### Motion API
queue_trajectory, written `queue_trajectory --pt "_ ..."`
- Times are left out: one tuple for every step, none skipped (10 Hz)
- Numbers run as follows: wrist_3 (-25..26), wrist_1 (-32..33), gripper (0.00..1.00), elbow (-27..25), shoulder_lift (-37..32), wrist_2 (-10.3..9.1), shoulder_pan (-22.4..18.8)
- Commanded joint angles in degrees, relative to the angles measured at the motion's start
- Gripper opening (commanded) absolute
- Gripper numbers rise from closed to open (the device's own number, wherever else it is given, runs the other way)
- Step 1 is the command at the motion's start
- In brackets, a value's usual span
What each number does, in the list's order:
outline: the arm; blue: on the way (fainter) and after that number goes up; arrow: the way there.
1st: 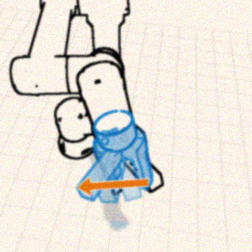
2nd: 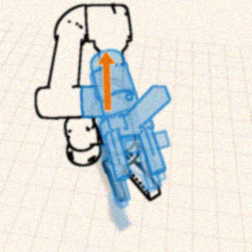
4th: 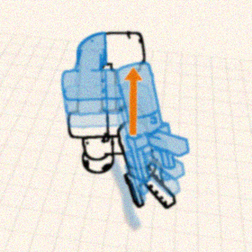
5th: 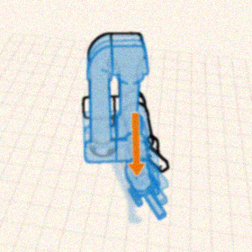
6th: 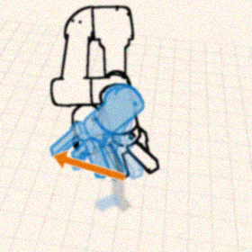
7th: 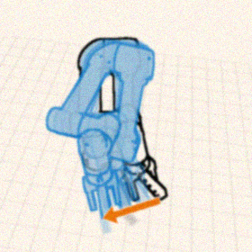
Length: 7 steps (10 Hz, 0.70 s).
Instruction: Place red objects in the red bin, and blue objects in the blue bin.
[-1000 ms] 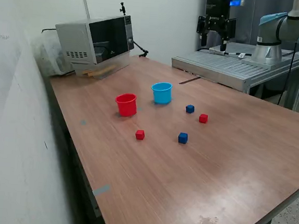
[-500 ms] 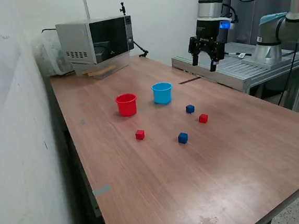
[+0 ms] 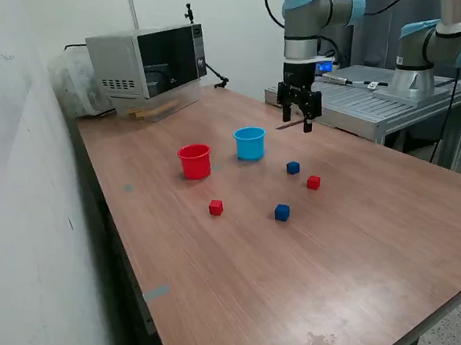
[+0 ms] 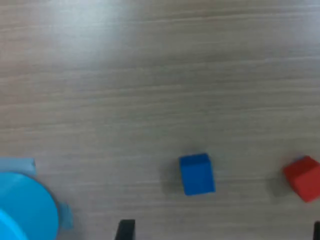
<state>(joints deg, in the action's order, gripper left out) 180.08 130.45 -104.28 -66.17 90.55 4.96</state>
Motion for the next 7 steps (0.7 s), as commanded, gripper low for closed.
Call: queue_trajectory --pt "-0.4 1.9 1.00 -0.7 3.4 -0.11 1.8" --pt "-1.1 2.0 1.00 -0.5 3.4 -0.11 1.9" --pt "-2.5 1.9 1.00 -0.2 3.5 -0.02 2.2" --pt "-3.2 1.9 1.00 -0.4 3.9 0.68 2.4" --pt "-3.2 2.1 1.00 -1.3 4.1 1.03 2.8" --pt "-3.2 2.3 1.00 -2.1 4.1 1.64 3.0" --pt "-3.6 2.3 1.00 -2.5 3.8 1.74 2.3"
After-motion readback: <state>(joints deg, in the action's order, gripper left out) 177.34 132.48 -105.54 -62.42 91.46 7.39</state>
